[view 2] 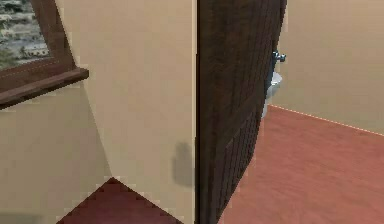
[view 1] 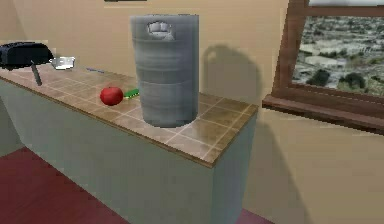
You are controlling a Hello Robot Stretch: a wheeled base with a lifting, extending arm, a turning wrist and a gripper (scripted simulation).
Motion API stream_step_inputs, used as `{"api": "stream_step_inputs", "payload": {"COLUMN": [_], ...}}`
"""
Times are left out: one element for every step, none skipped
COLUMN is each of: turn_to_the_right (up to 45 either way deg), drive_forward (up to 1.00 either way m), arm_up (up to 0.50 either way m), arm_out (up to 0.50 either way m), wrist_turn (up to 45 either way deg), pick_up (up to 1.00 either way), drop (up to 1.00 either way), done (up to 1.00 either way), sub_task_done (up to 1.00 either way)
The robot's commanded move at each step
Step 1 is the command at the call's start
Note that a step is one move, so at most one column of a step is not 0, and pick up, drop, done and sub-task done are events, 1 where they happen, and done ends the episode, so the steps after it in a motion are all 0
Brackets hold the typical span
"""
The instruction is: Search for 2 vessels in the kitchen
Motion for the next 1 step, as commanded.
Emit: {"api": "stream_step_inputs", "payload": {"turn_to_the_right": [0.0], "drive_forward": [0.0], "arm_up": [0.0], "arm_out": [0.0], "wrist_turn": [0.0], "pick_up": [0.0], "drop": [0.0], "done": [0.0], "sub_task_done": [1.0]}}
